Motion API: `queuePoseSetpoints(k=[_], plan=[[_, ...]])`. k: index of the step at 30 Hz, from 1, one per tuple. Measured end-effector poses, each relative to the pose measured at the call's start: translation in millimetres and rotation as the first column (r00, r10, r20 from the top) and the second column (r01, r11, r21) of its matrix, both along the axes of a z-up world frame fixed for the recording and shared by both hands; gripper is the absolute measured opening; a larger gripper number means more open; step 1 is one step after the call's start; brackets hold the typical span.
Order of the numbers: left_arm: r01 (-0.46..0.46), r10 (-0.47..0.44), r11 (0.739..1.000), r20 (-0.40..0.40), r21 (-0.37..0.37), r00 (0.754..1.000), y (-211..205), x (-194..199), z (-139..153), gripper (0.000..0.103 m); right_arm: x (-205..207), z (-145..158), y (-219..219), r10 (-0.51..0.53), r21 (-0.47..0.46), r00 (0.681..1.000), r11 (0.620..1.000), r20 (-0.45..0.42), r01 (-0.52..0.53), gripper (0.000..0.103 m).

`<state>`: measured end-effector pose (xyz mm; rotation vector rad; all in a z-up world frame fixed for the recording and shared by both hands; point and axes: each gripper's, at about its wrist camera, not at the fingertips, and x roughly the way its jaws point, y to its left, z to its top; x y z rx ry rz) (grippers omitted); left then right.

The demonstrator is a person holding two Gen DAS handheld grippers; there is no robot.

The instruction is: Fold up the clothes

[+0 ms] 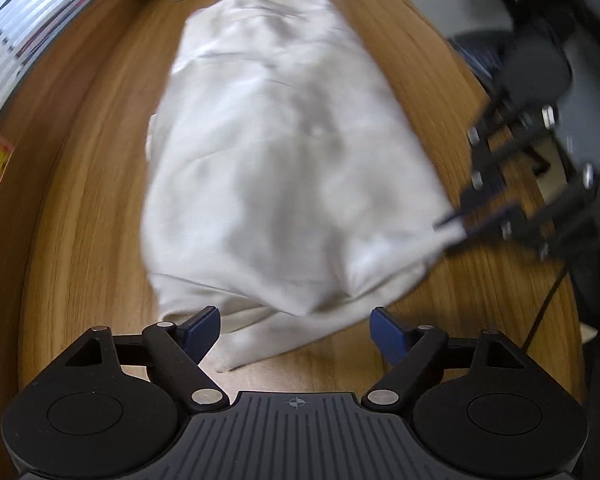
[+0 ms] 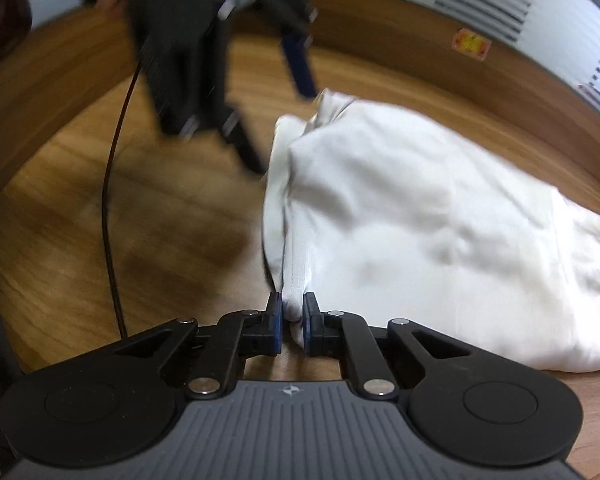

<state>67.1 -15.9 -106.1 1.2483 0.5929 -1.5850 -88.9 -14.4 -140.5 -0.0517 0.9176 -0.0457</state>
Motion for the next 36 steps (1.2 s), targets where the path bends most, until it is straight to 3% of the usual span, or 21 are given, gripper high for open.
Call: queuePoseSetpoints(k=[7, 10, 14, 20, 28, 30, 33, 34, 35, 36], plan=[[0.069, -0.052, 0.991, 0.144, -0.117, 0.988, 14, -24, -10, 0.085, -8, 36, -21, -0.103, 0.054, 0.989, 0.994, 0.104, 0.098, 0.01], [0.123, -0.088, 0.98, 0.212, -0.158, 0.973, 17, -33, -14, 0.085, -7, 46, -30, -0.126, 0.066, 0.984, 0.991, 0.129, 0.118, 0.01], [0.127, -0.059, 0.969, 0.305, -0.21, 0.951, 12, -32, -19, 0.085, -9, 55, -40, -0.137, 0.074, 0.979, 0.989, 0.151, 0.127, 0.009], [0.051, 0.009, 0.981, 0.303, -0.188, 0.953, 0, -6, -25, 0.085, -11, 62, -45, -0.155, 0.071, 0.972, 0.987, 0.177, 0.145, 0.009], [0.082, -0.007, 0.978, 0.362, -0.191, 0.932, -9, 9, -37, 0.083, -24, 68, -47, -0.194, 0.103, 0.965, 0.979, 0.175, 0.178, 0.009], [0.109, -0.031, 0.976, 0.372, -0.191, 0.928, -10, 12, -39, 0.077, -25, 67, -49, -0.201, 0.113, 0.965, 0.976, 0.166, 0.184, 0.009], [0.201, -0.117, 0.964, 0.4, -0.176, 0.909, -6, 10, -41, 0.051, -26, 63, -52, -0.216, 0.128, 0.965, 0.972, 0.152, 0.197, 0.009], [0.241, -0.153, 0.956, 0.413, -0.169, 0.898, -4, 9, -42, 0.033, -26, 62, -53, -0.221, 0.131, 0.964, 0.97, 0.148, 0.203, 0.009], [0.269, -0.175, 0.948, 0.428, -0.171, 0.887, -3, 8, -42, 0.022, -27, 62, -54, -0.228, 0.136, 0.963, 0.969, 0.145, 0.209, 0.009], [0.297, -0.196, 0.939, 0.442, -0.172, 0.875, -2, 6, -41, 0.02, -27, 62, -55, -0.234, 0.139, 0.962, 0.967, 0.143, 0.215, 0.009]])
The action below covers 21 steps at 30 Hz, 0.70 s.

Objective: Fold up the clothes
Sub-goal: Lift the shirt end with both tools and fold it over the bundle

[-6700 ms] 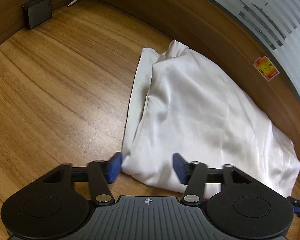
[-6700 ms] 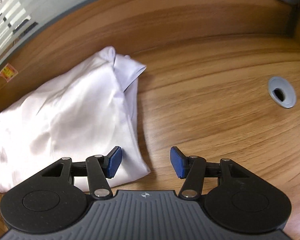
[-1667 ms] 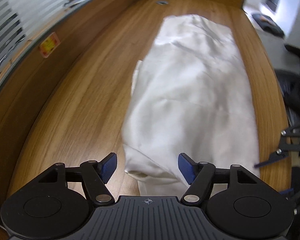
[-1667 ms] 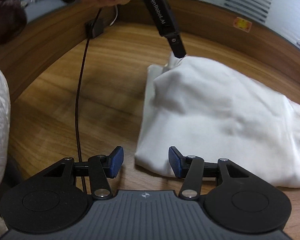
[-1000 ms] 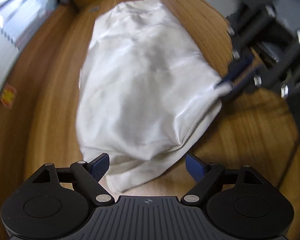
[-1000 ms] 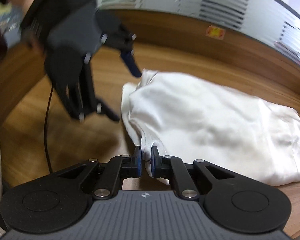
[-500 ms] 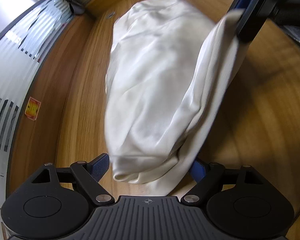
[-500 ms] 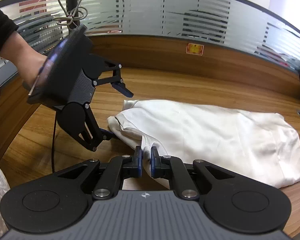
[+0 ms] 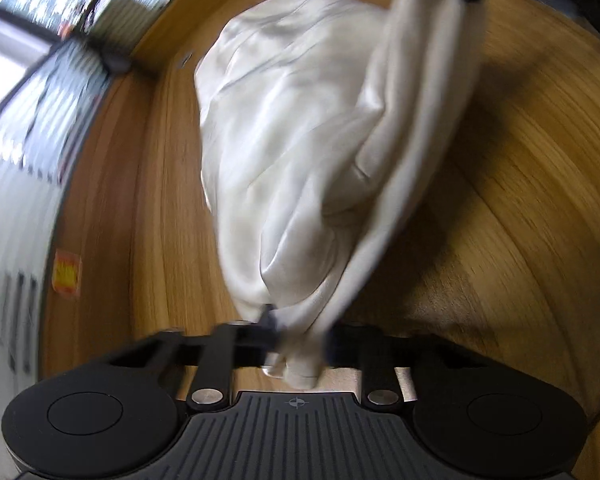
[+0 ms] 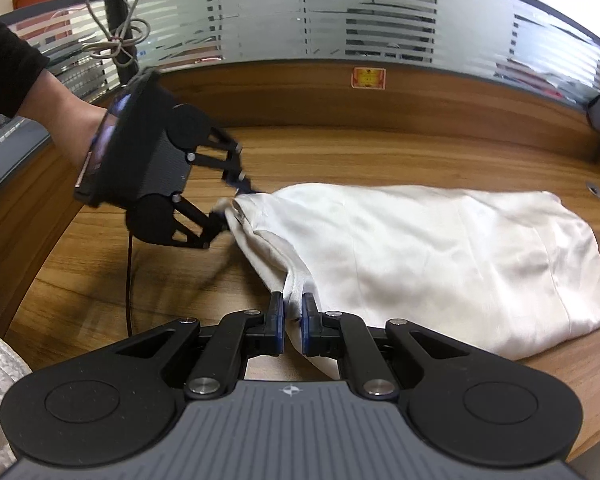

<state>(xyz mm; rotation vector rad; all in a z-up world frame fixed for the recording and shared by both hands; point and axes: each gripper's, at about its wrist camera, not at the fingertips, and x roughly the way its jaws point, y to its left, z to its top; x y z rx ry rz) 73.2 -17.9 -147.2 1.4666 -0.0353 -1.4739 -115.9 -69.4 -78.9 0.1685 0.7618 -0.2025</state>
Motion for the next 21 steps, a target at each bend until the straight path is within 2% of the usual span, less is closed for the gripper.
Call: queuePoseSetpoints(k=[2, 11, 18, 21], plan=[[0.029, -0.029, 0.999, 0.02, -0.03, 0.999, 0, -1, 4, 0.014, -1, 1, -4, -0.013, 0.01, 1.0, 1.0, 0.002, 0.013, 0.009], [0.154, -0.142, 0.982, 0.103, -0.112, 0.984, -22, -2, 39, 0.011, -8, 15, -40, -0.077, 0.041, 0.997, 0.996, 0.029, 0.075, 0.009], [0.229, -0.205, 0.965, 0.172, -0.131, 0.963, -82, -9, 68, 0.011, -22, 31, -94, -0.156, 0.073, 0.986, 0.986, 0.062, 0.151, 0.009], [0.236, -0.216, 0.965, 0.169, -0.11, 0.962, -118, -14, 76, 0.011, -28, 34, -125, -0.184, 0.092, 0.981, 0.98, 0.067, 0.178, 0.009]])
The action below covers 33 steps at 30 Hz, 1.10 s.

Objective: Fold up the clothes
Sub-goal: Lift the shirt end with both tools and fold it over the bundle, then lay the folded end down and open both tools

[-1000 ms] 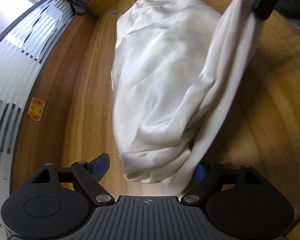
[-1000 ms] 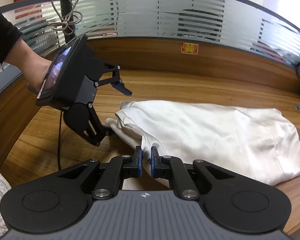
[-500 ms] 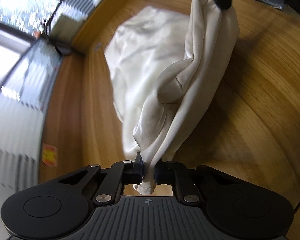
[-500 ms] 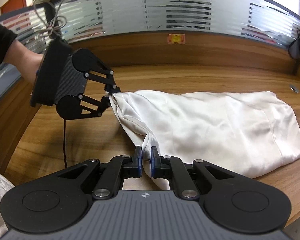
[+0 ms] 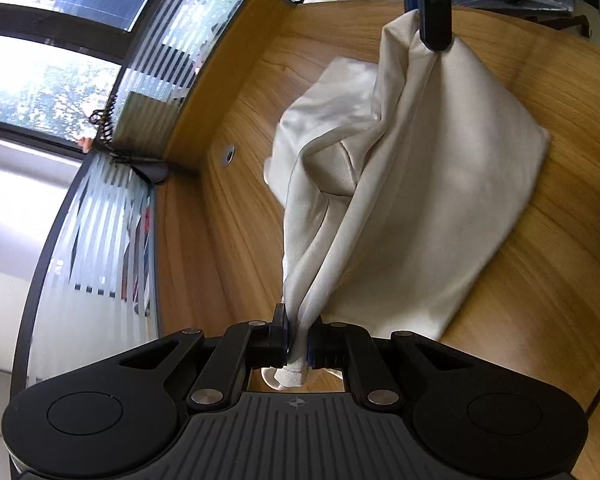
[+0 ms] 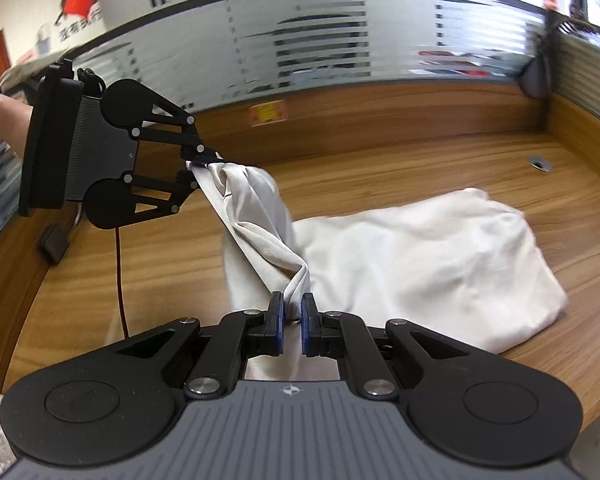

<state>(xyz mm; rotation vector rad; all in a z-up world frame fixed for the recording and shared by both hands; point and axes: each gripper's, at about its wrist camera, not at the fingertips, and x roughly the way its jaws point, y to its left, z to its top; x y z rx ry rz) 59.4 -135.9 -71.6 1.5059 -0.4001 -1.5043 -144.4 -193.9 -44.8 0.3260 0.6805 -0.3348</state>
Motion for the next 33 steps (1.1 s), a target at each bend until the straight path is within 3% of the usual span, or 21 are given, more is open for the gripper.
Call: queuePoseSetpoints(k=[7, 13, 16, 20, 21, 23, 27, 31, 33], plan=[[0.004, -0.004, 0.997, 0.0, 0.077, 1.0, -89, -14, -5, 0.01, -11, -11, -87, -0.048, 0.072, 0.999, 0.996, -0.016, 0.049, 0.009], [-0.066, 0.074, 0.98, -0.036, 0.186, 0.997, -153, -21, -35, 0.013, -14, -52, -155, -0.084, 0.196, 0.994, 0.976, -0.063, 0.095, 0.009], [-0.114, 0.131, 0.969, -0.063, 0.22, 0.989, -175, -28, -48, 0.016, -18, -73, -178, -0.092, 0.269, 0.991, 0.956, -0.097, 0.115, 0.009], [-0.191, 0.226, 0.95, -0.119, 0.248, 0.967, -191, -26, -55, 0.03, -21, -93, -182, -0.077, 0.339, 0.99, 0.934, -0.12, 0.114, 0.01], [-0.22, 0.265, 0.941, -0.156, 0.257, 0.951, -196, -22, -52, 0.032, -22, -96, -183, -0.073, 0.351, 0.99, 0.93, -0.125, 0.113, 0.01], [-0.301, 0.372, 0.912, -0.252, 0.279, 0.894, -200, -11, -42, 0.04, -23, -101, -186, -0.066, 0.366, 0.988, 0.924, -0.137, 0.112, 0.01], [-0.458, 0.546, 0.837, -0.385, 0.3, 0.744, -208, 13, -21, 0.04, -24, -103, -187, -0.054, 0.363, 0.985, 0.925, -0.161, 0.11, 0.014], [-0.59, 0.67, 0.737, -0.47, 0.33, 0.574, -198, 33, -5, 0.041, -30, -91, -184, -0.05, 0.278, 0.981, 0.955, -0.187, 0.102, 0.019], [-0.631, 0.709, 0.693, -0.483, 0.348, 0.514, -187, 36, -1, 0.041, -34, -84, -185, -0.045, 0.24, 0.98, 0.967, -0.192, 0.091, 0.019]])
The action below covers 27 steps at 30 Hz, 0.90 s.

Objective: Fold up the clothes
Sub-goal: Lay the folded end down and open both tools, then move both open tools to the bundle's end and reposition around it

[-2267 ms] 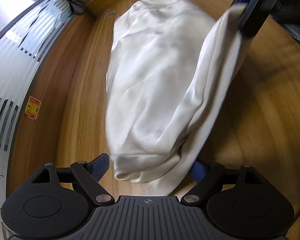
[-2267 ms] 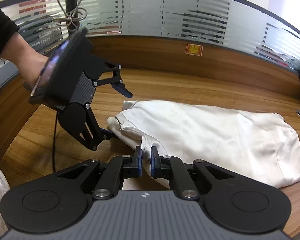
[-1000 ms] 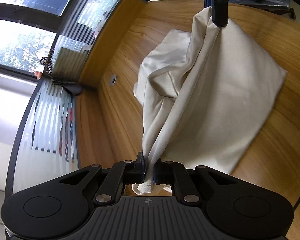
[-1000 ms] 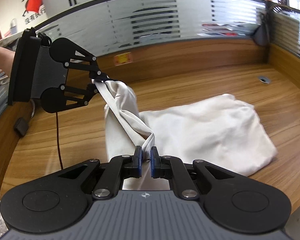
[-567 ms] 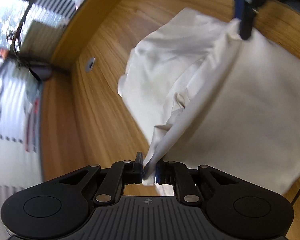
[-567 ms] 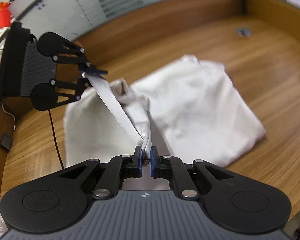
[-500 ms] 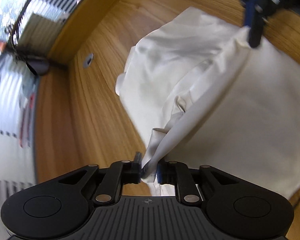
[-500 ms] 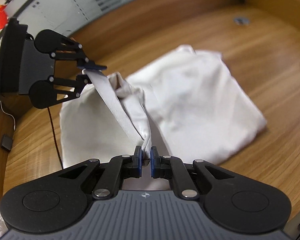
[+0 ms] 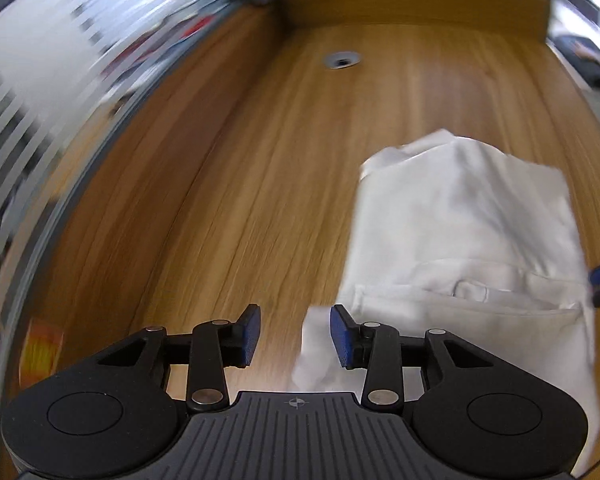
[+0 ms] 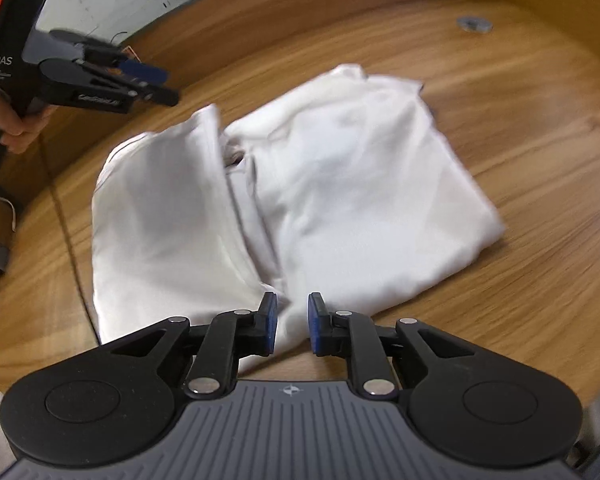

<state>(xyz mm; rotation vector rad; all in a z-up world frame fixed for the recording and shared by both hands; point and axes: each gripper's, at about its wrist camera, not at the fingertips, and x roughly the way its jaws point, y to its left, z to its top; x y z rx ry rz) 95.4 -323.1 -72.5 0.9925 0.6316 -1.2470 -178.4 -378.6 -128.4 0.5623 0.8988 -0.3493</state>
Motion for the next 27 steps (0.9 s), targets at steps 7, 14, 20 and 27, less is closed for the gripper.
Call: queuePoseSetpoints(k=[7, 14, 20, 27], plan=[[-0.188, 0.187, 0.982, -0.037, -0.023, 0.982, 54, -17, 9, 0.043, -16, 25, -4, 0.036, -0.065, 0.999, 0.997, -0.012, -0.037, 0.024], [-0.302, 0.297, 0.951, -0.074, -0.066, 0.952, 96, -57, 18, 0.048, -27, 39, -20, 0.057, -0.073, 0.998, 0.996, -0.005, -0.057, 0.028], [-0.381, 0.376, 0.918, -0.067, -0.106, 0.924, 104, -95, 23, 0.054, -34, 42, -45, 0.122, -0.099, 0.992, 0.987, -0.014, -0.123, 0.03], [-0.59, 0.582, 0.789, -0.097, -0.171, 0.807, 104, -139, 27, 0.057, -31, 39, -83, 0.336, -0.135, 0.94, 0.931, -0.048, -0.34, 0.03]])
